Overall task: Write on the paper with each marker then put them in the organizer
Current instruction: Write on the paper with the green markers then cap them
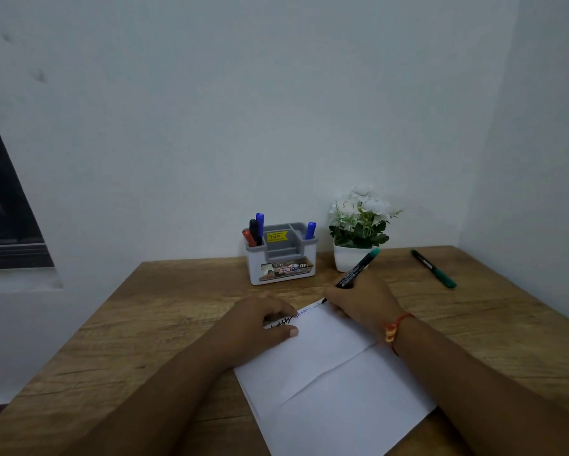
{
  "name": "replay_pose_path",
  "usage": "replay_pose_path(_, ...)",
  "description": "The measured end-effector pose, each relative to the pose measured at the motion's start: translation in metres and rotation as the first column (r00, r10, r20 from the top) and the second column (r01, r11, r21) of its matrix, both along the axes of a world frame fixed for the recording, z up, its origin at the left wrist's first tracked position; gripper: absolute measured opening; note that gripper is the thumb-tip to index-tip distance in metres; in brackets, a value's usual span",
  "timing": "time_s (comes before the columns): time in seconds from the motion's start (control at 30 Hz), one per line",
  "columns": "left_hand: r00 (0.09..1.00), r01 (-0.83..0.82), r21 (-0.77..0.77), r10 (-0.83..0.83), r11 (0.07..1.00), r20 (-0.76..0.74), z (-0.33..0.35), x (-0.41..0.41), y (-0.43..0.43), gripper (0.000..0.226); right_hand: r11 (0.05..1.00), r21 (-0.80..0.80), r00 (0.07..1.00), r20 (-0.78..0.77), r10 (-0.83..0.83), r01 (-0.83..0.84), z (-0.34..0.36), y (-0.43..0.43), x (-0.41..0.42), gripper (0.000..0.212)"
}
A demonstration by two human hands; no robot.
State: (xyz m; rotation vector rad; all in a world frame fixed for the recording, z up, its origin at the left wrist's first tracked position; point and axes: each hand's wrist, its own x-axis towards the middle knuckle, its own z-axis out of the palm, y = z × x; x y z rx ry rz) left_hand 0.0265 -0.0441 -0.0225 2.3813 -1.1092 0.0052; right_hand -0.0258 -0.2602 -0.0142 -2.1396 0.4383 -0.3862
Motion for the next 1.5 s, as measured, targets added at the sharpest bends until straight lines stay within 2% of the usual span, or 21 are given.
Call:
replay_pose_path(0.6, 1.0, 0.009, 0.0, -0.009, 1.0, 0.007, 0.001, -0.001, 0.0, 0.036, 0.999, -0.033, 0.999, -0.004, -0.035, 0.035, 0.0, 0.0, -0.001, 0.024)
replay_pose_path(0.8, 1.0, 0.001, 0.0, -0.001, 1.0, -0.013, 0.002, -0.002, 0.0, 0.036, 0.999, -0.006, 0.999, -0.023, -0.049, 0.049, 0.004, 0.001, -0.001, 0.018)
replay_pose_path(0.9, 1.0, -0.004, 0.004, 0.004, 1.0, -0.02, 0.003, -0.003, -0.001, 0.036, 0.999, -0.042, 1.0, -0.021, -0.022, 0.021, 0.005, 0.003, -0.003, 0.018)
replay_pose_path(1.07, 1.0, -0.017, 0.022, 0.018, 1.0, -0.019, 0.005, -0.006, 0.0, 0.038, 0.999, 0.008, 0.999, 0.011, -0.047, 0.047, 0.006, 0.003, -0.001, 0.011)
replay_pose_path(1.17, 0.999, -0.03, 0.015, 0.03, 0.999, -0.013, 0.007, -0.009, 0.0, 0.037, 0.994, 0.104, 0.997, 0.064, -0.041, 0.034, 0.006, 0.002, -0.004, 0.012)
replay_pose_path(1.27, 0.99, -0.142, -0.12, 0.143, 0.983, 0.004, 0.012, -0.012, 0.002, 0.029, 0.991, 0.128, 0.991, 0.133, 0.011, -0.028, 0.011, 0.002, -0.008, 0.013)
replay_pose_path(1.37, 0.951, -0.293, -0.269, 0.307, 0.918, 0.013, 0.016, -0.007, 0.01, 0.021, 0.986, 0.148, 0.983, 0.173, 0.057, -0.083, 0.015, 0.006, -0.011, 0.011)
replay_pose_path(1.43, 0.92, -0.371, -0.237, 0.39, 0.898, 0.036, 0.016, -0.002, 0.016, 0.027, 0.972, 0.203, 0.978, 0.193, 0.08, -0.12, 0.017, 0.009, -0.013, 0.008)
replay_pose_path(1.5, 0.897, -0.425, -0.141, 0.437, 0.894, 0.065, 0.013, 0.004, 0.02, 0.034, 0.949, 0.268, 0.973, 0.204, 0.11, -0.164, 0.018, 0.014, -0.014, 0.003)
